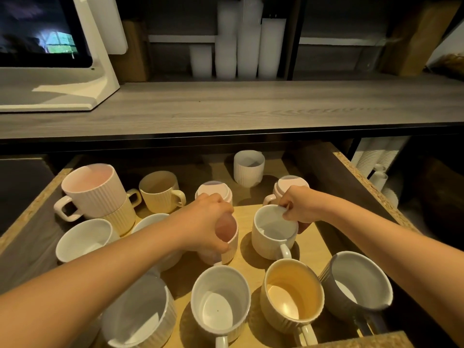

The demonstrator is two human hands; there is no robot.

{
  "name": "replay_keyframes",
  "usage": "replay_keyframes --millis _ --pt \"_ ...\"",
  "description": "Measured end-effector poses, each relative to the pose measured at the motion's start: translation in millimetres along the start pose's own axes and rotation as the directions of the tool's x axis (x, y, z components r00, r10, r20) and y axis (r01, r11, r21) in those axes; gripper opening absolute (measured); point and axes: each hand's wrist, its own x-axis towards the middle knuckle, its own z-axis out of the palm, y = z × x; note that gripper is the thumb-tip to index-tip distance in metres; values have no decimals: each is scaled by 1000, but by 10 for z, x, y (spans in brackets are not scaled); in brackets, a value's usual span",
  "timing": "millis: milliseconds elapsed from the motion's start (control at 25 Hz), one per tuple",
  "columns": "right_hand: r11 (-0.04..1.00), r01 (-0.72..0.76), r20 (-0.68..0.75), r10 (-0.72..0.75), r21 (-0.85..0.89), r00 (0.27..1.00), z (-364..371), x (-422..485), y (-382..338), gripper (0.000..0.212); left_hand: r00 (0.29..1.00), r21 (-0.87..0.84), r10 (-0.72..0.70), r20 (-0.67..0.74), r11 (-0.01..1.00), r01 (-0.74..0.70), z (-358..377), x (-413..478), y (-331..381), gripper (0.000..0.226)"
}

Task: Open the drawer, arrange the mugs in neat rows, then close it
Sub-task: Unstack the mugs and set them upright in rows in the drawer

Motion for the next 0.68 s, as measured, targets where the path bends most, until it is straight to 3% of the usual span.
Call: replay_keyframes --millis 200,400,520,680 --pt "998 -43 67 40 48 997 -136 -48 0 33 999 10 7 34 1000 -7 -45 5 37 67" --pt "998 -19 -354 38 58 934 -305 -11 146 24 993 42 79 -91 996 -75 -223 240 234 47" --pt "996 -13 -351 43 86 935 -238 44 205 36 992 38 109 -64 994 -106 -248 565 314 48" --pt "989 -9 -292 53 150 955 -148 135 235 66 991 -100 78 105 993 -67 -119 964 370 62"
